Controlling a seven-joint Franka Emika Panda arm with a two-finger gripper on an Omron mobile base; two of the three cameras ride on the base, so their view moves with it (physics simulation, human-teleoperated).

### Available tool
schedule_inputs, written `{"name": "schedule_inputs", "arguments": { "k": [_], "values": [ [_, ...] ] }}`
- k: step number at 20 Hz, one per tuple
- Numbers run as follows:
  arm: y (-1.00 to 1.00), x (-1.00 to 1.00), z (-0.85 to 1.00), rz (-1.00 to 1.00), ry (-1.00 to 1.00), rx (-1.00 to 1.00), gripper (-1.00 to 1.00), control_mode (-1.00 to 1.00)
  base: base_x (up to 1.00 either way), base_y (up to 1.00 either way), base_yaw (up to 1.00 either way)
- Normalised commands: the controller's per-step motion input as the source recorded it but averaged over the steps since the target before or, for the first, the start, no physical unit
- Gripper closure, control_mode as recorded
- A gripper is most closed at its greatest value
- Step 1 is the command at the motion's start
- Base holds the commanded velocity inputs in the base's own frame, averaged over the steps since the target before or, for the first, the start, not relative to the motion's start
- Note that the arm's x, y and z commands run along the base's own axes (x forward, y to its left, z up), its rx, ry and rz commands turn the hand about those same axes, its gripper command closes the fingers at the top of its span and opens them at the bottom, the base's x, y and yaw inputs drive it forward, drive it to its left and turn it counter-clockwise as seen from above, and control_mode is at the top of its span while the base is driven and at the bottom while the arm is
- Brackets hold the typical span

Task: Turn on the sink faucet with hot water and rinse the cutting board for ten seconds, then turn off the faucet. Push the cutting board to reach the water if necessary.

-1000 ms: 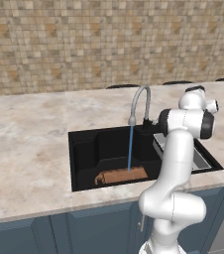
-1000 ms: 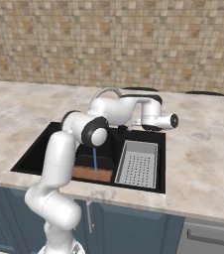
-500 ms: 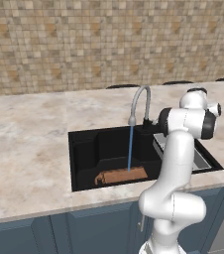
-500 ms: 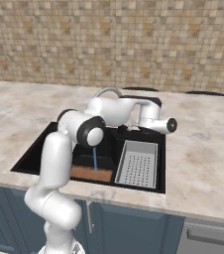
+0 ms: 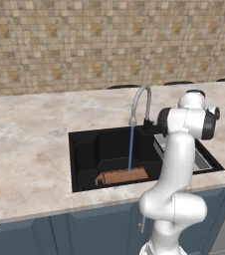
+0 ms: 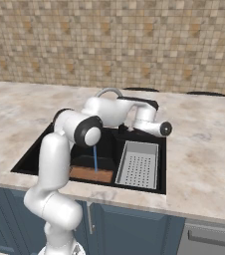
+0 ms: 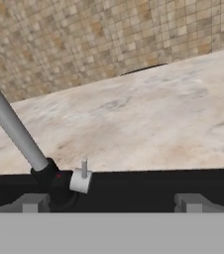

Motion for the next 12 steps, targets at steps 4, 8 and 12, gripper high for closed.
{"name": "schedule_inputs", "arguments": {
  "k": [4, 8, 12],
  "values": [
    [0.0, 0.0, -0.11, 0.0, -0.03, 0.0, -1.0, -1.0, 0.0, 0.0, 0.0],
    [0.0, 0.03, -0.08, 0.0, -0.05, 0.0, -1.0, -1.0, 0.0, 0.0, 0.0],
    [0.0, 0.04, -0.07, 0.0, -0.06, 0.0, -1.0, -1.0, 0.0, 0.0, 0.0]
  ]
}}
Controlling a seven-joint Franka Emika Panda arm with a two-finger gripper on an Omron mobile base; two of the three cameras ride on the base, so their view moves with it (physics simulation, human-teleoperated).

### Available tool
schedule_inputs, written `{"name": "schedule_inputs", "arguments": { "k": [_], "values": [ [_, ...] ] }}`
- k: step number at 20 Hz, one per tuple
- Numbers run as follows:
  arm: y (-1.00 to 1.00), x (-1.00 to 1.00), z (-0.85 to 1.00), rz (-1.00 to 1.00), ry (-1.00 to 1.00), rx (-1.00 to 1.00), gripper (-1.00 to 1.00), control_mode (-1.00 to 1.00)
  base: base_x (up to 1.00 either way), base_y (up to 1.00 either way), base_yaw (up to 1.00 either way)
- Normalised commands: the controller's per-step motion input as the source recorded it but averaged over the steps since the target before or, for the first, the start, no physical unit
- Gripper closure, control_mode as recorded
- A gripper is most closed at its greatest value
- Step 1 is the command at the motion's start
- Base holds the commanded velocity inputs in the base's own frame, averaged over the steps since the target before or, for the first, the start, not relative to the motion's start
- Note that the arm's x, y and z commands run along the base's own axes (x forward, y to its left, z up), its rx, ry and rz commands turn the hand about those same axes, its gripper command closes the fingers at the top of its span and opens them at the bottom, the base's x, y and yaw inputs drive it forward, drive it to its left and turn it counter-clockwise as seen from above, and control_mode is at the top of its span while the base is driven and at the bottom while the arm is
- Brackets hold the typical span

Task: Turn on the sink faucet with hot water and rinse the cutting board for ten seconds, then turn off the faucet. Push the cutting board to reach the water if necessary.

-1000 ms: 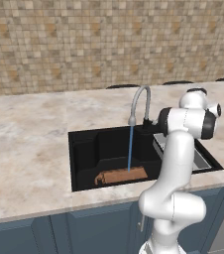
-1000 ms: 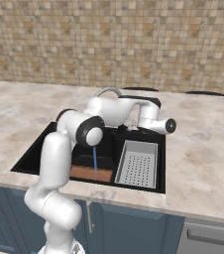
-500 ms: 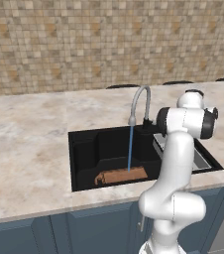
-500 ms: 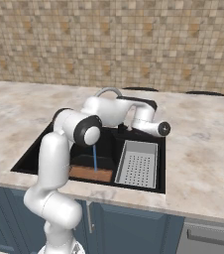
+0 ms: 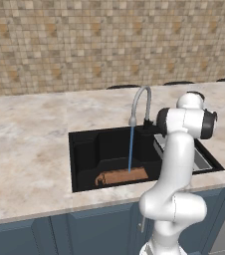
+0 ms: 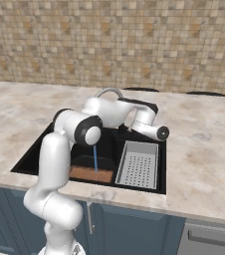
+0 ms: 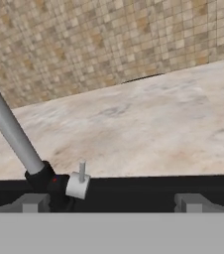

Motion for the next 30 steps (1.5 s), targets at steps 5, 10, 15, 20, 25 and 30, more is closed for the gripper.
{"name": "schedule_inputs", "arguments": {
  "k": [5, 10, 15, 20, 25, 30],
  "values": [
    [0.0, 0.08, -0.07, 0.0, -0.05, 0.0, -1.0, -1.0, 0.0, 0.0, 0.0],
    [-0.05, 0.05, -0.09, -0.01, -0.01, 0.0, -1.0, -1.0, 0.0, 0.0, 0.0],
    [-0.02, 0.14, -0.03, -0.02, 0.0, 0.0, -1.0, -1.0, 0.0, 0.0, 0.0],
    [0.0, 0.2, -0.02, -0.04, 0.0, 0.0, -1.0, -1.0, 0.0, 0.0, 0.0],
    [0.0, 0.14, -0.02, -0.01, 0.0, 0.0, -1.0, -1.0, 0.0, 0.0, 0.0],
    [0.0, 0.0, -0.02, 0.0, 0.0, 0.0, -1.0, -1.0, 0.0, 0.0, 0.0]
  ]
}}
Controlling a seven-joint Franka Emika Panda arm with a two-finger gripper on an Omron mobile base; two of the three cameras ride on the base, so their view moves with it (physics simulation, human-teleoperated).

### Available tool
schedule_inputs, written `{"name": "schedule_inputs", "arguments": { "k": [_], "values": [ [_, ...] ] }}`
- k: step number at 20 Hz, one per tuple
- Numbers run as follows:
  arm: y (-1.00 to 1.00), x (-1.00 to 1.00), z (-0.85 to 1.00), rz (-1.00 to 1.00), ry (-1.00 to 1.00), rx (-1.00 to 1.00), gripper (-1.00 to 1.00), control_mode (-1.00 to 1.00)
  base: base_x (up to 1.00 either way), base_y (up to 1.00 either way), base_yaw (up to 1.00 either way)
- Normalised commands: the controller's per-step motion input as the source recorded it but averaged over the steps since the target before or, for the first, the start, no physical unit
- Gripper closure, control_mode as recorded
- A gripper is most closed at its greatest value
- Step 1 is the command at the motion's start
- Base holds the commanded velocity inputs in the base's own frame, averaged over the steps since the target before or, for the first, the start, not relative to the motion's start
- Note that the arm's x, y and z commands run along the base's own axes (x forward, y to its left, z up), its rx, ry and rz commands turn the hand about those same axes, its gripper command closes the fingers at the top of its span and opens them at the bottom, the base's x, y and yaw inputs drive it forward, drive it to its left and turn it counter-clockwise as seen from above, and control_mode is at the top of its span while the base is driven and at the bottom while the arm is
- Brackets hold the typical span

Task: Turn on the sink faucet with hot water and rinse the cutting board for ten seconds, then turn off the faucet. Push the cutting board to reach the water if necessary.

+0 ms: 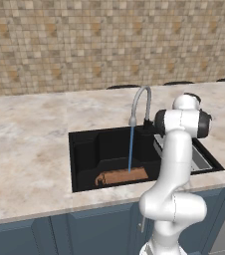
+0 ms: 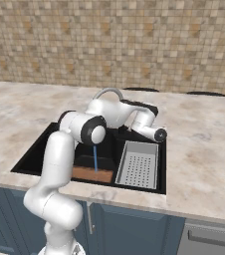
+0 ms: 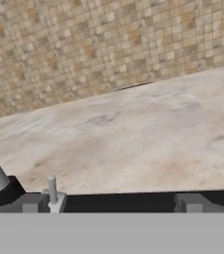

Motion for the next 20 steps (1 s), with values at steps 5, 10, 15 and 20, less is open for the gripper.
{"name": "schedule_inputs", "arguments": {
  "k": [5, 10, 15, 20],
  "values": [
    [0.0, 0.04, -0.05, 0.0, 0.0, 0.0, -1.0, -1.0, 0.0, 0.0, 0.0],
    [0.0, 0.1, -0.09, 0.0, 0.0, 0.0, -1.0, -1.0, 0.0, 0.0, 0.0],
    [0.0, 0.12, -0.14, 0.0, 0.0, 0.0, -1.0, -1.0, 0.0, 0.0, 0.0],
    [0.0, 0.16, -0.13, 0.0, 0.0, 0.0, -1.0, -1.0, 0.0, 0.0, 0.0]
  ]
}}
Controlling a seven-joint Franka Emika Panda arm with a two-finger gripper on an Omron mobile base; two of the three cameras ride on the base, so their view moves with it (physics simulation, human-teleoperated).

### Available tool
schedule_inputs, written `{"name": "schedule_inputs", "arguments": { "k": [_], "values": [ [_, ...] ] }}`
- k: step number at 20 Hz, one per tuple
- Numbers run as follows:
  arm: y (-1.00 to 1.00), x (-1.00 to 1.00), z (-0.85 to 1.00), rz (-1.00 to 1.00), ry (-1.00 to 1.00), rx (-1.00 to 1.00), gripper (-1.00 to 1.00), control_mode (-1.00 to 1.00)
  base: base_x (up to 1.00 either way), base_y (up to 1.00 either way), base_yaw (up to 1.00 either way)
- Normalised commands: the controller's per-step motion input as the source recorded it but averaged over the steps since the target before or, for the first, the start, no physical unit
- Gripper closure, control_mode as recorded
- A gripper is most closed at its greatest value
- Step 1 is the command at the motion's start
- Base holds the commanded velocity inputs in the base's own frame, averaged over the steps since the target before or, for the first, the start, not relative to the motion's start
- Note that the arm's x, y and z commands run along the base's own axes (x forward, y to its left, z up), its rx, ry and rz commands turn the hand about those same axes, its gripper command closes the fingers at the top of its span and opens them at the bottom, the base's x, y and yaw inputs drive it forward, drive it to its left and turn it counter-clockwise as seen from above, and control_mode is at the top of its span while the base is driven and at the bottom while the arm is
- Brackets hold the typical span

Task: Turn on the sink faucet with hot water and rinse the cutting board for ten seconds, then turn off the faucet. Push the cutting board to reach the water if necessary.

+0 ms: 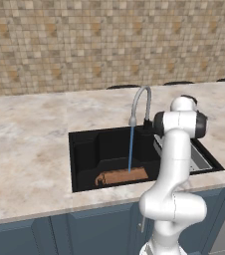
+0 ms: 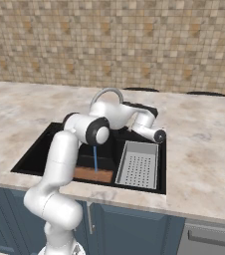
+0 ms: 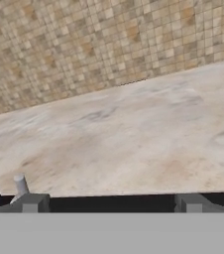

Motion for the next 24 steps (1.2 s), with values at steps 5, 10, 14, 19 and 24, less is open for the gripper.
{"name": "schedule_inputs", "arguments": {
  "k": [5, 10, 14, 19, 24],
  "values": [
    [0.0, 0.1, -0.11, 0.0, 0.0, 0.0, -1.0, -1.0, 0.0, 0.0, 0.0],
    [0.0, 0.08, -0.05, 0.01, 0.0, 0.0, -1.0, -1.0, 0.0, 0.0, 0.0],
    [0.0, 0.16, 0.0, 0.01, 0.0, 0.0, -1.0, -1.0, 0.0, 0.0, 0.0],
    [0.0, 0.09, 0.0, 0.03, 0.0, 0.0, -1.0, -1.0, 0.0, 0.0, 0.0],
    [0.05, 0.01, 0.0, 0.03, 0.0, 0.0, -1.0, -1.0, 0.0, 0.0, 0.0]
  ]
}}
